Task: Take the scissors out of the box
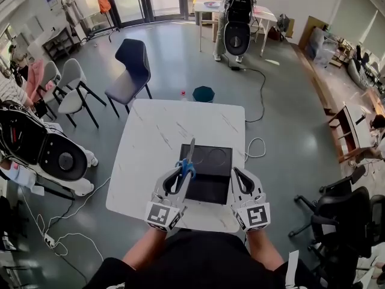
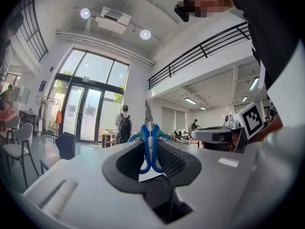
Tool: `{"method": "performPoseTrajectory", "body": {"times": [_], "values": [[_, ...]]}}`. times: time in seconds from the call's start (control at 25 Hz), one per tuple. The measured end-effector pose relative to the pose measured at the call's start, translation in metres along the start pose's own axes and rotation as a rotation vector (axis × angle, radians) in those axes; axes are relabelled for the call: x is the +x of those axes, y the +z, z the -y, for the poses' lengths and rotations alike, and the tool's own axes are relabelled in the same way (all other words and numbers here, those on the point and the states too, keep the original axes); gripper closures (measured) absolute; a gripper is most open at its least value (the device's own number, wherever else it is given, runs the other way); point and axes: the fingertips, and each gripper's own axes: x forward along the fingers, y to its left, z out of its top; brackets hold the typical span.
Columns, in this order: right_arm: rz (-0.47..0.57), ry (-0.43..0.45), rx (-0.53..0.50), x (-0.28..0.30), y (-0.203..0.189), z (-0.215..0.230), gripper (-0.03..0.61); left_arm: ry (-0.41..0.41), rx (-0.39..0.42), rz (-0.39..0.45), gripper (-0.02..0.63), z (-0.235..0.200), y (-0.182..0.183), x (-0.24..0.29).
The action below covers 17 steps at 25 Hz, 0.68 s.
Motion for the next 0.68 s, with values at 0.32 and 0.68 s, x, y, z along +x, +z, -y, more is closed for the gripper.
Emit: {"method": "performPoseTrajectory", "body": {"times": [0.32,0.68], "values": [[0.001,0.008,-0.005,0.0066,-0.0024,0.0005,0.571,-0.003,0.006,-0.001,0.52,-0.0025,-0.0021,0.0051],[-0.006,0.013,-0.003,0.0094,-0.0052,0.0001,0.572,0.001,0.0,-0.009,0.52,-0.0039,-0.0044,0.0045]]}}
